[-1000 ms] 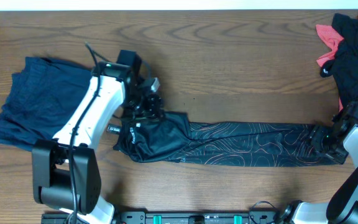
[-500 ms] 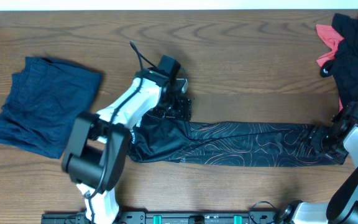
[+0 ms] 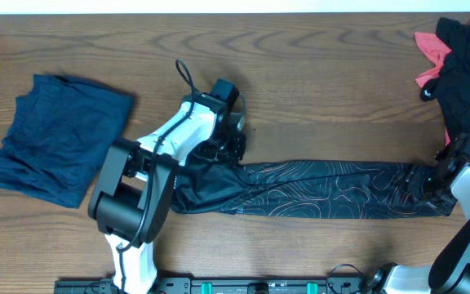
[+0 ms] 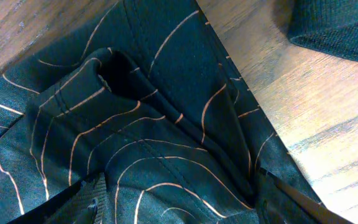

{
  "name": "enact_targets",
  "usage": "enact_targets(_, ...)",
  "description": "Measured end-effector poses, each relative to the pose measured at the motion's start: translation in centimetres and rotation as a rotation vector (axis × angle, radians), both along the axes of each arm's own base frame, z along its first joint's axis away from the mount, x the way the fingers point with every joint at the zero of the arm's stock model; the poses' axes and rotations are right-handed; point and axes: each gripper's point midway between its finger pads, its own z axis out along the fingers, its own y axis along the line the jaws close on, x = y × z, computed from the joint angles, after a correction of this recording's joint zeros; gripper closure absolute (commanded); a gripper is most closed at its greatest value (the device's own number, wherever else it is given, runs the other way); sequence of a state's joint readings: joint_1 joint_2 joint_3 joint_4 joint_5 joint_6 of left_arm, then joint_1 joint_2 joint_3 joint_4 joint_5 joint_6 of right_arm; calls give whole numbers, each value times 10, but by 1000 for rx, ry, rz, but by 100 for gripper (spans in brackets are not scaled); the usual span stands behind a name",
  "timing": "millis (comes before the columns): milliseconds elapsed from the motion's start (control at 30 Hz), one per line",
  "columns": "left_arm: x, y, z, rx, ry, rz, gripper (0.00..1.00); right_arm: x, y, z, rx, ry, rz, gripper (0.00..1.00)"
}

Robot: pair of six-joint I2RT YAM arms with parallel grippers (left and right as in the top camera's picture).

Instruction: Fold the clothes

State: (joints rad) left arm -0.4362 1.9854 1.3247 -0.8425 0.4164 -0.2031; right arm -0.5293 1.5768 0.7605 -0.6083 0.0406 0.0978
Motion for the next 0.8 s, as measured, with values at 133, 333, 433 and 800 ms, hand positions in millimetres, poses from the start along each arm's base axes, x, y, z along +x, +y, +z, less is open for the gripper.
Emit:
enact_targets(133, -16, -5, 37, -35, -7, -17, 94, 0, 0, 0, 1, 0, 0, 27)
enact_targets(333, -45, -42, 82, -111, -89, -144, 94, 0, 0, 0, 1, 0, 0, 27)
enact_targets(433, -65, -61, 82, -115, -81, -222, 94, 0, 0, 0, 1, 0, 0, 27)
enact_targets(800, -92, -87, 70, -65, -115, -358, 46, 0, 1, 0, 4, 0, 0, 27)
